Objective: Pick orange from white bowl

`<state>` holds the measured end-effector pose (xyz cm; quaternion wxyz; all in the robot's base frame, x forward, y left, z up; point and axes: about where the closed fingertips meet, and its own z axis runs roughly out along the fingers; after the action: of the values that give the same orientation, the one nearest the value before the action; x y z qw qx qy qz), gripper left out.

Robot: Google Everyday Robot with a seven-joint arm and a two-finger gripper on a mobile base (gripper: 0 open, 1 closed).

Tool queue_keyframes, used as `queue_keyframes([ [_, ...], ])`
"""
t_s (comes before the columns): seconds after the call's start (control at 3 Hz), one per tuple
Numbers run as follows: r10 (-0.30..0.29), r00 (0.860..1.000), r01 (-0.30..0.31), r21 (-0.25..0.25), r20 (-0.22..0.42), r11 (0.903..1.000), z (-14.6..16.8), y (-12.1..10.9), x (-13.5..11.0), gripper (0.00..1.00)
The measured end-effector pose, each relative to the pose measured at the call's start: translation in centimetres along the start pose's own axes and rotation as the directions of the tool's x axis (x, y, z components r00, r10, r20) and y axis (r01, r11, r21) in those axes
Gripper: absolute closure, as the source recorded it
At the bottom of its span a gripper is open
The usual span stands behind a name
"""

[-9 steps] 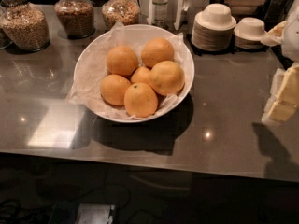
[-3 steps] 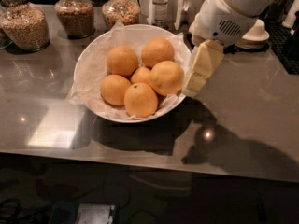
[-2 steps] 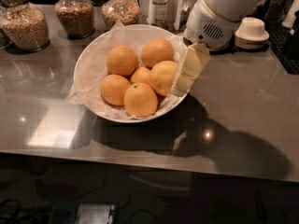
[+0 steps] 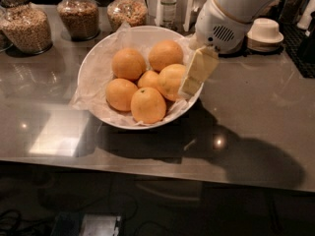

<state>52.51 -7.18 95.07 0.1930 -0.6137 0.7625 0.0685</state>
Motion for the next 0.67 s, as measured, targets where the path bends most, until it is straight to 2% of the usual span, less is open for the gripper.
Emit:
queue_keyframes([
  [0.33,0.000,1.000,0.000,0.000,0.000,1.0000,0.01,0.00,-0.01,0.36],
  [0.67,0.013,1.000,-0.013,0.000,-0.007,0.9999,0.96,-0.31,-0.36,0.30],
])
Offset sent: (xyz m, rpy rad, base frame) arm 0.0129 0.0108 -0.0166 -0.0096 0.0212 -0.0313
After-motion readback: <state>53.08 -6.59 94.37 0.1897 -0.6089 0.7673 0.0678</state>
